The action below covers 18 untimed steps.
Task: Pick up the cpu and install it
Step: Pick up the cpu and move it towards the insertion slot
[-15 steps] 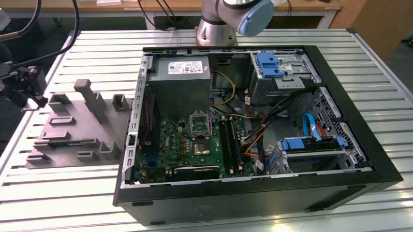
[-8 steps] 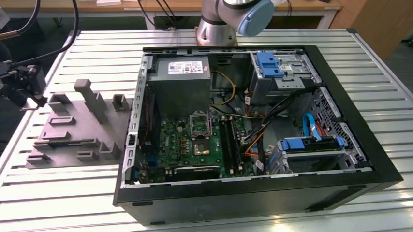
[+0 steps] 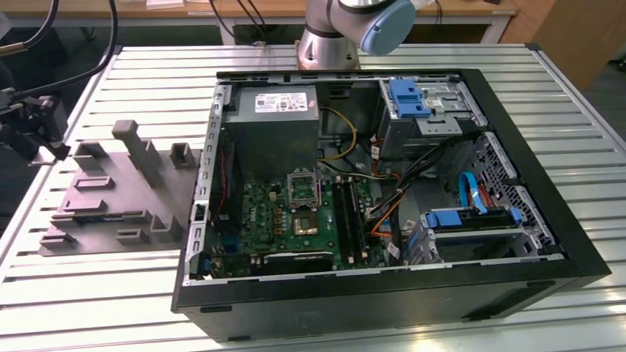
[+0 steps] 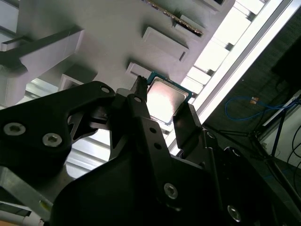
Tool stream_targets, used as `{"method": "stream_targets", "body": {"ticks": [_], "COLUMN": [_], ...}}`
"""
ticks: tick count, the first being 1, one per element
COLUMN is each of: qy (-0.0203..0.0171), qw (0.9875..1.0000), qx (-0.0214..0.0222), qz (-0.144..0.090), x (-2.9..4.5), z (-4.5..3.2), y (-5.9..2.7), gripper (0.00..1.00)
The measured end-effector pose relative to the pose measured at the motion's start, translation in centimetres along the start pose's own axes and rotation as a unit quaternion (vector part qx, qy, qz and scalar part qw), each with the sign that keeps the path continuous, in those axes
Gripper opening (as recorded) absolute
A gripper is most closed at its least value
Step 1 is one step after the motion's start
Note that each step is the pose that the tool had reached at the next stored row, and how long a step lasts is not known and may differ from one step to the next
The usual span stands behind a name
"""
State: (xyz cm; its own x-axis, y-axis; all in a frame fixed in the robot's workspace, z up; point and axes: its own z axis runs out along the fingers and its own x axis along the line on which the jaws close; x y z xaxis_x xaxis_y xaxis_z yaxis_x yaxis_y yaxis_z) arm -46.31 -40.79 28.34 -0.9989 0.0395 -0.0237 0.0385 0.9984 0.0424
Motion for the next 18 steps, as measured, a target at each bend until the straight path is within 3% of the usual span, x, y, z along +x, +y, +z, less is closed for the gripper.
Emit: {"method": "stream_targets", "body": {"ticks": [18], "qy": [0.0001], "qw": [1.0000], "qx": [0.0001], "qz": [0.000], "x": [-0.02], "z": [-0.78], "y": [0.03], "gripper": [0.47]}}
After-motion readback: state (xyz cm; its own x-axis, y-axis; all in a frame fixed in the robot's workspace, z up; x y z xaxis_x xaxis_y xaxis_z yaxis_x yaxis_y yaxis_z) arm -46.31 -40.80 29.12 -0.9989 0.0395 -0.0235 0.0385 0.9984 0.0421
